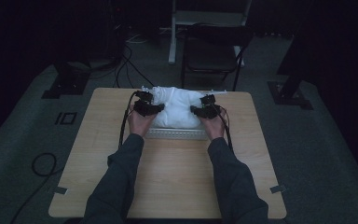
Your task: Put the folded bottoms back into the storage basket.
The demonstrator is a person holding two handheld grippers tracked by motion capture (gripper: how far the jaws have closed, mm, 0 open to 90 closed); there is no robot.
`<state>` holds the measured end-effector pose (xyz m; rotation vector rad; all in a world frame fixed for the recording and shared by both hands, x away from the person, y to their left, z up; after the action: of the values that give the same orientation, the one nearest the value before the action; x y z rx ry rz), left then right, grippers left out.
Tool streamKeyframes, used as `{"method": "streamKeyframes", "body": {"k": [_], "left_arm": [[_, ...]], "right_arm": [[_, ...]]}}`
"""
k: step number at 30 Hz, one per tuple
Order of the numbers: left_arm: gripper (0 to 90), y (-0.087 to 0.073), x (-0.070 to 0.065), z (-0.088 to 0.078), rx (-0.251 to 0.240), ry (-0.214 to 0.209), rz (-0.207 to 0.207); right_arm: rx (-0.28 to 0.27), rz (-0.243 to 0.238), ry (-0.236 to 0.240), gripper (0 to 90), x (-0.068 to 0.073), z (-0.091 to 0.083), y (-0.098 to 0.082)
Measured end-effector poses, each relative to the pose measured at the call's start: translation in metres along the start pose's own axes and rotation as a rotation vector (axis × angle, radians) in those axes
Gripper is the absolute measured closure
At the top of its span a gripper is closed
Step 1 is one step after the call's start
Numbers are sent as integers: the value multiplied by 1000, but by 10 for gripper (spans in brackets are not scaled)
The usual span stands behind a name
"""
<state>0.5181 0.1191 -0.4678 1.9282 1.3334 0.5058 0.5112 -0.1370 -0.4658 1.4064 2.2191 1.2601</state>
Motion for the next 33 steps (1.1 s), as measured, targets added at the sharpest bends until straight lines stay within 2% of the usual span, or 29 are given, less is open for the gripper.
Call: {"method": "streamKeyframes", "body": {"k": [6,7,9,10,11,13,15,18,22,23,25,29,33], "left_arm": [[518,-5,0,11,73,41,4],[502,-5,0,12,95,58,-2],[451,-5,1,15,135,65,-24],[418,-5,1,15,135,65,-24],[392,-5,3,13,145,104,-5],[367,-4,9,7,114,98,-32],[355,-3,13,-1,79,81,-49],[355,-1,14,-13,39,89,-31],[369,-5,15,-33,-19,93,-15],[371,-5,15,-33,-19,93,-15],[371,-13,19,-48,-59,92,-16],[372,-30,25,-67,-90,94,-15],[372,-44,35,-77,-90,116,-29]], "right_arm": [[56,11,-27,633,-1,12,-5],[68,15,-30,632,-2,15,-5],[102,19,-33,624,-2,20,-7],[122,21,-38,608,-2,23,-8],[148,24,-45,579,-3,25,-9],[174,26,-72,500,-5,28,-10],[162,23,-110,401,-6,25,-10],[98,-5,-169,340,-5,13,-5],[-2,-52,-185,349,0,-11,1],[-2,-52,-185,349,0,-11,1],[-43,-58,-189,369,-1,-27,-4],[-57,-53,-197,372,-9,-42,-15],[-73,-7,-227,373,-27,-56,-28]]}}
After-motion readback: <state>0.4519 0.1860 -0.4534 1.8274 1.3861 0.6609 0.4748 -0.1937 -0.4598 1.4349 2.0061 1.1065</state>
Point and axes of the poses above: each handheld gripper's, and its own axes: z roughly forward along the jaws, y roughly out of its top, x roughly to its left, the point moved 1 cm from there along z, roughly forward along the jaws, and after that the axes turned 6 degrees about y, right-handed, at the moved point
